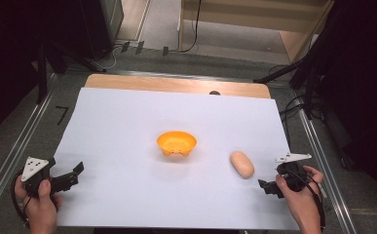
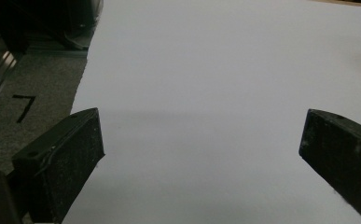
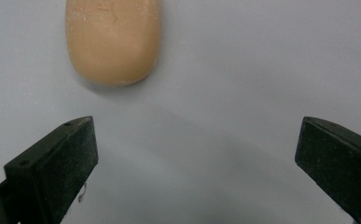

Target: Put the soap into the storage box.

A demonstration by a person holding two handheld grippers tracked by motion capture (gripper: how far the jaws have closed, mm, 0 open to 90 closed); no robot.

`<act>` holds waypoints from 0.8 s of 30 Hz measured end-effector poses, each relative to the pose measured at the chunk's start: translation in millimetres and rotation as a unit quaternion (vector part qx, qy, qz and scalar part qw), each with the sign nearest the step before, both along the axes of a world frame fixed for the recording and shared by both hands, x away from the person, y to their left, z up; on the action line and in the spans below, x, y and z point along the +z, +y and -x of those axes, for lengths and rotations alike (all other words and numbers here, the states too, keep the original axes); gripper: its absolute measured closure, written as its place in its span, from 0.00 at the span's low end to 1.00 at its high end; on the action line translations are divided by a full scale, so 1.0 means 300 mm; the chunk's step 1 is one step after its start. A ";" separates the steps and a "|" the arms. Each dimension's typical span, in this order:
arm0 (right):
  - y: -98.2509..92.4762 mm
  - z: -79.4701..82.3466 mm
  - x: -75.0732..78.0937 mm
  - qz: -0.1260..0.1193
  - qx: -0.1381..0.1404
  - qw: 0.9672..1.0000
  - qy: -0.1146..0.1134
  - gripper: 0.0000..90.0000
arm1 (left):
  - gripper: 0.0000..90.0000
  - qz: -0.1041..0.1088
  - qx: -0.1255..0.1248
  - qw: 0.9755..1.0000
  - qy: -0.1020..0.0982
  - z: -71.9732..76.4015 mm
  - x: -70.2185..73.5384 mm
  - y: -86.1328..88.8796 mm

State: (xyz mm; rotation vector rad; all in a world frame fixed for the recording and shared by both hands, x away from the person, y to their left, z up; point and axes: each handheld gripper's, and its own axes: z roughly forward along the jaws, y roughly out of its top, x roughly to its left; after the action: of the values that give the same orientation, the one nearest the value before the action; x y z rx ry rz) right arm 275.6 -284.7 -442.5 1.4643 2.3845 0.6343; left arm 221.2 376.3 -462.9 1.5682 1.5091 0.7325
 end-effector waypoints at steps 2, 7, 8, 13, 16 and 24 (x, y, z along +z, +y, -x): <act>0.015 -0.010 0.004 0.002 -0.001 1.000 0.013 0.00 | 0.00 0.001 0.001 1.000 0.001 0.000 0.000 0.000; 0.045 -0.029 0.007 0.016 -0.004 0.999 0.032 0.00 | 0.00 -0.001 0.001 1.000 0.003 -0.002 0.000 -0.001; 0.048 -0.033 0.007 0.017 -0.002 0.999 0.033 0.00 | 0.00 -0.001 0.001 1.000 0.003 -0.002 0.000 -0.001; 0.069 -0.047 0.014 0.021 -0.004 0.999 0.038 0.00 | 0.00 0.000 0.001 1.000 0.003 -0.001 0.000 0.000; 0.080 -0.057 0.020 0.018 -0.002 0.999 0.038 0.00 | 0.00 -0.001 0.000 1.000 0.003 -0.002 0.000 0.000; 0.136 -0.090 0.036 0.013 0.000 0.999 0.050 0.07 | 0.00 -0.002 0.000 1.000 0.003 -0.002 0.000 0.000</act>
State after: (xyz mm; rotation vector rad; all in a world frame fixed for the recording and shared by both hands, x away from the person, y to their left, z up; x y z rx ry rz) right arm 302.6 -243.8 -431.7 1.5194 2.4569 0.5394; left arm 221.8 376.3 -463.0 1.5748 1.5128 0.7306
